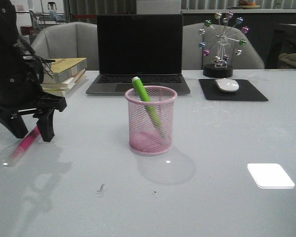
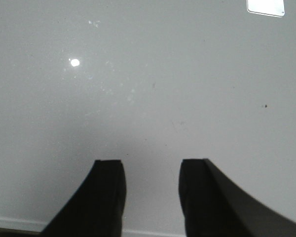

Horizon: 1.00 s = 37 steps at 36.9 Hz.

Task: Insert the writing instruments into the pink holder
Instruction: 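Lower the left gripper onto the pink marker and close on it, then lift the pink marker upright with the left gripper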

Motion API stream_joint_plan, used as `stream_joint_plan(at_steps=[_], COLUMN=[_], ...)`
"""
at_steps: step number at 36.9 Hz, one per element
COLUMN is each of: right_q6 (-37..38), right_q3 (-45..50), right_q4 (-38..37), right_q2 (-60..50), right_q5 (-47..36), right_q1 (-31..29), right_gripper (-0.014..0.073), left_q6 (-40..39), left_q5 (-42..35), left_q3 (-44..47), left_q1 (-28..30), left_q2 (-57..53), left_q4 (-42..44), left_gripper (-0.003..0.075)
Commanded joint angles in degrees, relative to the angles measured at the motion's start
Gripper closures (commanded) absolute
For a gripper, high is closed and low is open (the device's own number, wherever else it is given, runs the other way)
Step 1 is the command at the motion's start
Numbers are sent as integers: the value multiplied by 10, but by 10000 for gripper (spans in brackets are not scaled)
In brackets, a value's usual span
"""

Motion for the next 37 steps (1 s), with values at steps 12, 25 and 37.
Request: stream_joint_plan(at_steps=[12, 25, 37], right_q6=[-1, -1, -1], right_q3=[-16, -16, -16], right_q4=[-2, -2, -2], right_q2=[-3, -3, -3], right_q5=[-24, -22, -21], right_q1=[-5, -5, -5], right_gripper=[201, 201, 201], left_q6=[-2, -2, -2], left_q5=[44, -56, -248], left_q3=[-19, -71, -71], left_q1=[-4, -18, -75], left_q2=[20, -88, -201], left_q4=[-13, -9, 1], left_gripper=[617, 626, 629])
